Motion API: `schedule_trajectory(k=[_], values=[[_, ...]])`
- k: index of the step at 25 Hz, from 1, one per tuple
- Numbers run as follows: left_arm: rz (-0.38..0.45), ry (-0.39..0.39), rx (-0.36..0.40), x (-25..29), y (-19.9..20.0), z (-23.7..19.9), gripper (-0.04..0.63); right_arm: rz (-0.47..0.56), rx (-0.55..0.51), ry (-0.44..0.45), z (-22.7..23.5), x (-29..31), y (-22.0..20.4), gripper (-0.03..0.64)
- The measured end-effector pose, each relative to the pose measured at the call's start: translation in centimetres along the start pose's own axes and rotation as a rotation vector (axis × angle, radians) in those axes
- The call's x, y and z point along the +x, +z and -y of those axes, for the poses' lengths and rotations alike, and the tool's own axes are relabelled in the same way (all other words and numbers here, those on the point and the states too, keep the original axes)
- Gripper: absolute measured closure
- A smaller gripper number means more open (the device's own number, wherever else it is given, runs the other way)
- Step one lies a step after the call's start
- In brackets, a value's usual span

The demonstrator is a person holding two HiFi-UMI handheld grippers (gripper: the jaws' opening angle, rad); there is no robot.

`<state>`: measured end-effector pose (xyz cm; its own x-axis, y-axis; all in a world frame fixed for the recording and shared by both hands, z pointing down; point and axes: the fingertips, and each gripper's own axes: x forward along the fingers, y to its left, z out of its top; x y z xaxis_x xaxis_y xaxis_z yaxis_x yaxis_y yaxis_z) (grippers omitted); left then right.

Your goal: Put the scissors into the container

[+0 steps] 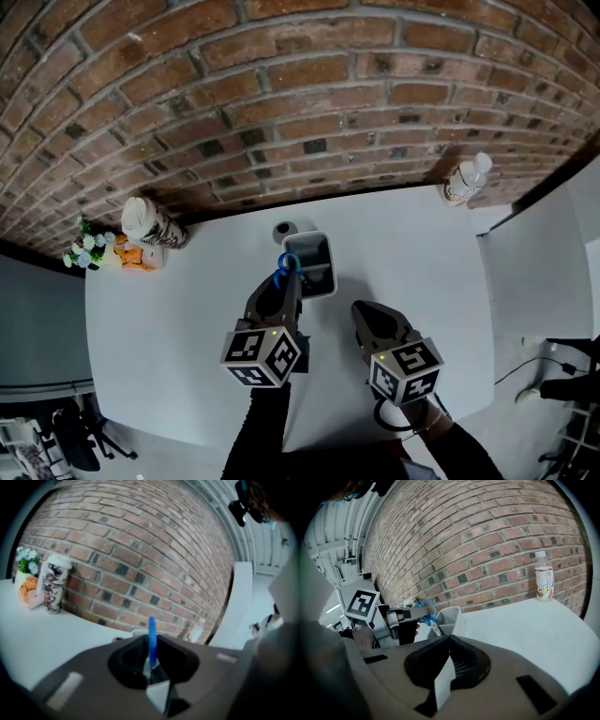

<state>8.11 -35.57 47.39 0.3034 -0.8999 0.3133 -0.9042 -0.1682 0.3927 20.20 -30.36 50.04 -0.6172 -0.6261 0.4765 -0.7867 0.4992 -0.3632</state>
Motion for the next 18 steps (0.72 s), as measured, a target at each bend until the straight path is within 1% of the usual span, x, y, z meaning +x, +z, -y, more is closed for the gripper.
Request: schedule_trajectory(k=[7,18], values=[[-0.009,0.014,-0.008,0.3,-0.5,-0.7,0.546,-0.016,0.004,0.002,0.1,0.3,-0.4,0.609],[-0.027,0.031,-0.009,0.6,-0.8,-2.2,0.521,-0.021,0.001,0.000,-0.1,0.4,-0.5,0.609]])
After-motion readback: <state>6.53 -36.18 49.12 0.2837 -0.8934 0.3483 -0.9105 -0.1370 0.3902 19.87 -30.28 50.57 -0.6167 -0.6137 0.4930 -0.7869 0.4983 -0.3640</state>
